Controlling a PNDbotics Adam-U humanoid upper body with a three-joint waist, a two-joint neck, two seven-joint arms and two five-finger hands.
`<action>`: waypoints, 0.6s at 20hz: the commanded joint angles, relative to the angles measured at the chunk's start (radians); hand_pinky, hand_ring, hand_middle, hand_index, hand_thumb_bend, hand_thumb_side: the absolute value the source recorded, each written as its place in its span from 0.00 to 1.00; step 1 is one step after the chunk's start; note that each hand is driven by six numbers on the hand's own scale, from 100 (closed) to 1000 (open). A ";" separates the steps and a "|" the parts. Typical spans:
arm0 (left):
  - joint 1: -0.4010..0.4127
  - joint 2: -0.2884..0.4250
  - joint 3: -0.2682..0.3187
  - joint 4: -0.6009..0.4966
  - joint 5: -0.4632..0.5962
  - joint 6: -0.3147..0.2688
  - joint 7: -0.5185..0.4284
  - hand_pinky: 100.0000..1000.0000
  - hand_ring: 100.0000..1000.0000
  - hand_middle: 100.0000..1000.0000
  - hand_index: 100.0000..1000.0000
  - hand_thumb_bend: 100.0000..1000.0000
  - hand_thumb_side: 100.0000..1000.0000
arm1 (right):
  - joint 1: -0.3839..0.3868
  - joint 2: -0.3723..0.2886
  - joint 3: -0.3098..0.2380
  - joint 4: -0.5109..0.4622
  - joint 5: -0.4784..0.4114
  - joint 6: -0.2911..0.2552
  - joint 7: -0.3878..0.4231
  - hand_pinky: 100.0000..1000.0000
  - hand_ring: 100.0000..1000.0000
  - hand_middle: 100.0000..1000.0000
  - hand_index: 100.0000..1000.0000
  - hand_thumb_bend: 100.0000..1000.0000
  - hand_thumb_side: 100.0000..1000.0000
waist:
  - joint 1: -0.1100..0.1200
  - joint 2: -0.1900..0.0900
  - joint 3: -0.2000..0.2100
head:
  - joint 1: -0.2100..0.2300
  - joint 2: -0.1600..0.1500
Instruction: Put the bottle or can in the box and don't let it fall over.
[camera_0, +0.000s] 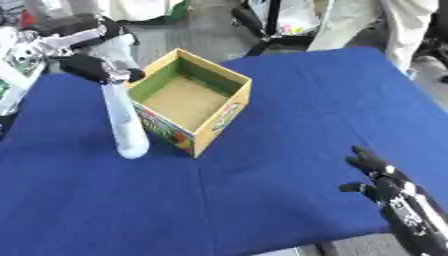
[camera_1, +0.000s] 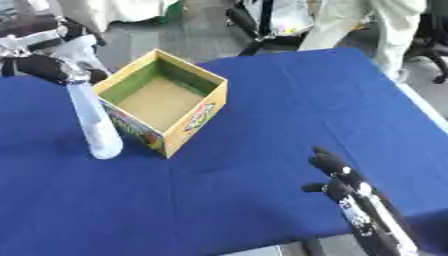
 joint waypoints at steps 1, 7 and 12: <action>-0.012 0.005 0.007 0.000 -0.008 -0.006 0.004 0.52 0.52 0.46 0.73 0.26 0.54 | -0.009 -0.012 0.001 -0.016 -0.007 -0.002 0.003 0.70 1.00 1.00 0.91 0.00 0.66 | -0.002 -0.007 -0.003 | 0.001 -0.016; -0.007 0.000 0.009 0.004 -0.014 -0.010 0.039 0.16 0.24 0.15 0.48 0.00 0.23 | -0.012 -0.010 0.001 -0.015 -0.008 -0.001 0.003 0.70 1.00 1.00 0.91 0.00 0.66 | -0.002 -0.004 -0.006 | -0.002 -0.017; -0.011 0.007 0.019 -0.005 0.008 0.003 0.094 0.00 0.00 0.00 0.28 0.00 0.26 | -0.012 -0.010 0.000 -0.014 -0.008 0.000 0.001 0.70 1.00 1.00 0.91 0.00 0.66 | -0.002 -0.004 -0.007 | -0.004 -0.016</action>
